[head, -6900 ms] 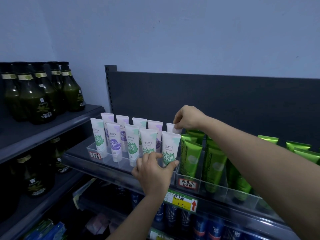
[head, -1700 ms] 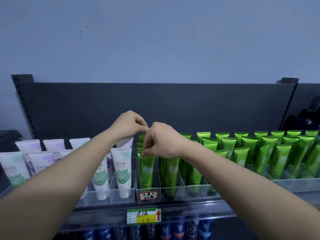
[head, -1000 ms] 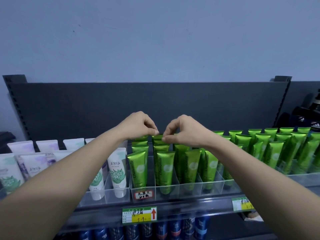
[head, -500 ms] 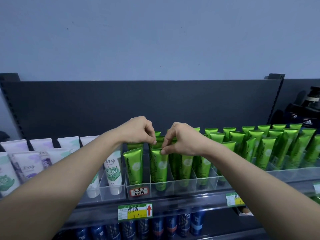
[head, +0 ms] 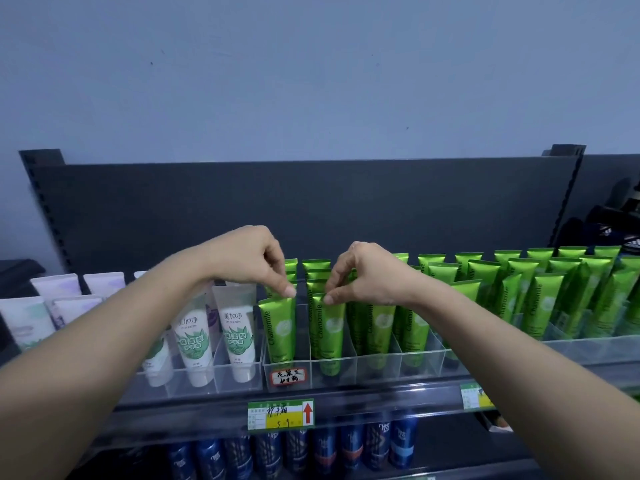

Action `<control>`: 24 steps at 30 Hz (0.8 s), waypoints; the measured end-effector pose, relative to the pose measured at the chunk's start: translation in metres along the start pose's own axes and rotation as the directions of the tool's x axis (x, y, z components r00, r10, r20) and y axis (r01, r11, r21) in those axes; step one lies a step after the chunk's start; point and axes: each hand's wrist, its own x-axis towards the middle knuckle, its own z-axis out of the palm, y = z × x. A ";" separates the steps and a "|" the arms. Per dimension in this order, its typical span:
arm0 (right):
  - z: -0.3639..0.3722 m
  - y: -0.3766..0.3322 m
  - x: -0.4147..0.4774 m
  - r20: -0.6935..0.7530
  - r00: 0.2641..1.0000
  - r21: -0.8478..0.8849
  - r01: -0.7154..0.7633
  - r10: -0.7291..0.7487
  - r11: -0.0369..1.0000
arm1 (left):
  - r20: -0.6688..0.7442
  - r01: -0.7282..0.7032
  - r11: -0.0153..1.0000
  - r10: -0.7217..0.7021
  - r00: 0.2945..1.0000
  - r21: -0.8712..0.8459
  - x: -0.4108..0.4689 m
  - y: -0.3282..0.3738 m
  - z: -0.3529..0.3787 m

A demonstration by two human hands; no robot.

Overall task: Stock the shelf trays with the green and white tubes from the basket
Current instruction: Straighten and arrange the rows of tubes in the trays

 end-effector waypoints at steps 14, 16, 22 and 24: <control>0.004 0.001 -0.002 -0.008 0.999 -0.002 -0.036 0.036 0.999 | 0.097 0.000 0.996 -0.009 0.995 0.089 -0.008 0.003 0.010; 0.004 0.001 -0.003 -0.007 0.999 0.000 -0.036 0.036 0.999 | 0.107 0.015 0.997 -0.023 0.994 0.069 -0.008 0.004 0.009; -0.006 0.003 -0.007 -0.069 0.997 0.011 -0.035 0.036 0.999 | -0.080 0.021 1.000 -0.021 0.997 -0.001 0.007 0.015 0.002; -0.008 0.005 -0.007 -0.096 0.994 0.007 -0.044 0.045 0.999 | -0.169 0.002 1.000 0.001 0.986 0.016 0.020 0.019 0.004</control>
